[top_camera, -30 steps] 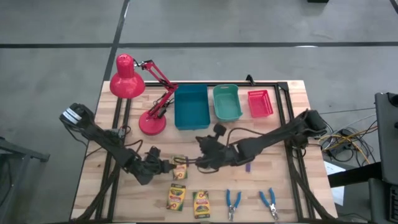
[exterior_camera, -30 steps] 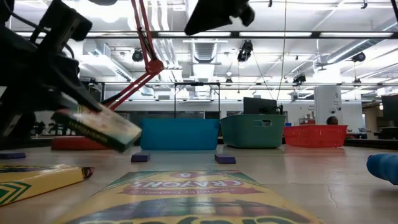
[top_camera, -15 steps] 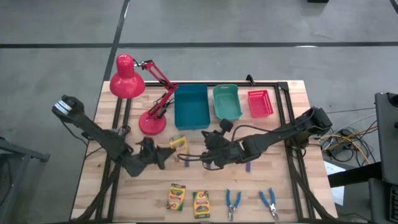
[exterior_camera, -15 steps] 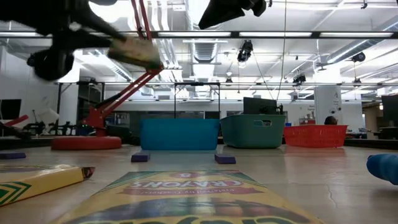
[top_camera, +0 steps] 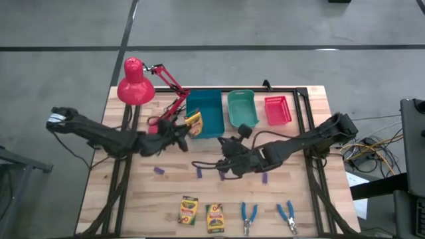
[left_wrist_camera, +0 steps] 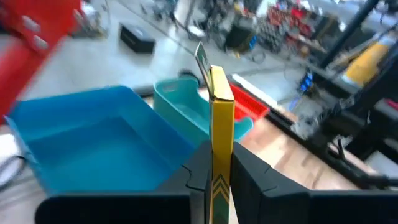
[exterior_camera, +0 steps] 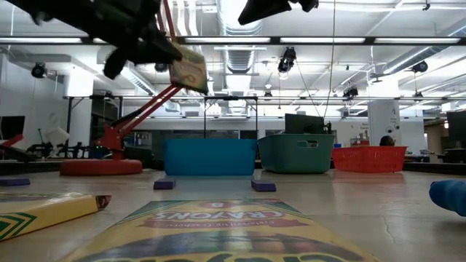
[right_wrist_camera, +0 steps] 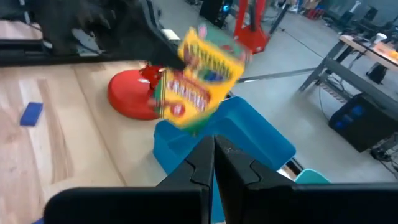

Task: Pick & Place School Supplies
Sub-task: Put the crayon box into the blue bin

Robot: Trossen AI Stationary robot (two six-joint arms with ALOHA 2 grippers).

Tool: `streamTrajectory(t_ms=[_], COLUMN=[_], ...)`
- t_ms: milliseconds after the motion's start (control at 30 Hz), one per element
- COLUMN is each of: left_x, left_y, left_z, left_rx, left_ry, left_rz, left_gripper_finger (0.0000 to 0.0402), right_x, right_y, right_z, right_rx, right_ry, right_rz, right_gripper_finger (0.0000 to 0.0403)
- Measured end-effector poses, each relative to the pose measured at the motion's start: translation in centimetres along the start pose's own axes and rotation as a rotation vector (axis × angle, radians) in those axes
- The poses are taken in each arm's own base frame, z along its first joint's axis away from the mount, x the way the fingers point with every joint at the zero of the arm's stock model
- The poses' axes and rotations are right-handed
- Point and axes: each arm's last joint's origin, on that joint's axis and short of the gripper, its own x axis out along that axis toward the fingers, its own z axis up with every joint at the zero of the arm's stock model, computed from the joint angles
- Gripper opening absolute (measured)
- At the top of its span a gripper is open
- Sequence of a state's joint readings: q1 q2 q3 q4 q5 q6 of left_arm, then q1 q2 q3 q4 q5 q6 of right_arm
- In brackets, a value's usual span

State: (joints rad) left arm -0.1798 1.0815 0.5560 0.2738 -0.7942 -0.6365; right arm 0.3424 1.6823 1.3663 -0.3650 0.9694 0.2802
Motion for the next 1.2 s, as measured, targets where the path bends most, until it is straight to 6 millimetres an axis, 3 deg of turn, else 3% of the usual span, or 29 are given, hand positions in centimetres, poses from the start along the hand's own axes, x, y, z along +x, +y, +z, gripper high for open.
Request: streamTrajectory(t_ms=[267,400,700,1200], left_x=[3.1,4.2,6.7,7.6], left_y=[1.5,1.5,1.3,0.5], left_z=[-1.5,-2.7,-5.1,-4.5], left_rx=[0.074,0.218,0.370,0.438], left_ry=[0.068,0.080,0.114,0.097], left_rz=[0.090,0.158,0.272,0.291], left_gripper_finger=[0.0039,0.0039,0.0039,0.0072], right_x=[-0.8,-0.8,-0.7,-0.4], right_y=[-1.1,-1.2,-1.2,-1.1], right_z=[0.5,0.4,0.0,-1.4], right_rx=[-0.002,-0.014,-0.026,-0.020], right_ry=[-0.002,0.003,0.009,0.042], right_rz=[-0.005,-0.019,-0.032,-0.042], right_gripper_finger=[0.0008,0.0008,0.0008,0.0008])
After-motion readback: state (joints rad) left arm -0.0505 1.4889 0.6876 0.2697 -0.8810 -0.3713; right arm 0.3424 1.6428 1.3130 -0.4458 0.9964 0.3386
